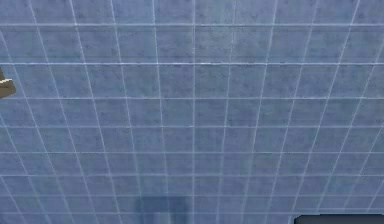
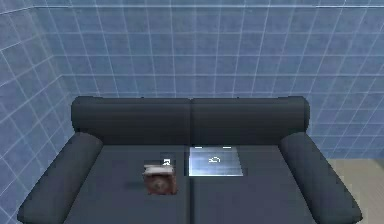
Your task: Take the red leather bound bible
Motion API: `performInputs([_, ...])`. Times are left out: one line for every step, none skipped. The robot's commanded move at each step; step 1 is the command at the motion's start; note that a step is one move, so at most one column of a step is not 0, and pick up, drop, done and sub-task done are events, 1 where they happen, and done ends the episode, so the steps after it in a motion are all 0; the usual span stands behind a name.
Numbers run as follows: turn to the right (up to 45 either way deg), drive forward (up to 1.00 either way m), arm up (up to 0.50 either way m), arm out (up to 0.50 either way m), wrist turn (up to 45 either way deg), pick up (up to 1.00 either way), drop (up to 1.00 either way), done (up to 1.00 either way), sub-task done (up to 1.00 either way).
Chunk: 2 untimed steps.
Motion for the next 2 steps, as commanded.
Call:
performInputs([0.0, 0.00, 0.50, 0.00, 0.0, 0.00, 0.00, 0.00, 0.00])
performInputs([0.0, 0.00, 0.00, 0.42, 0.0, 0.00, 0.00, 0.00, 0.00])
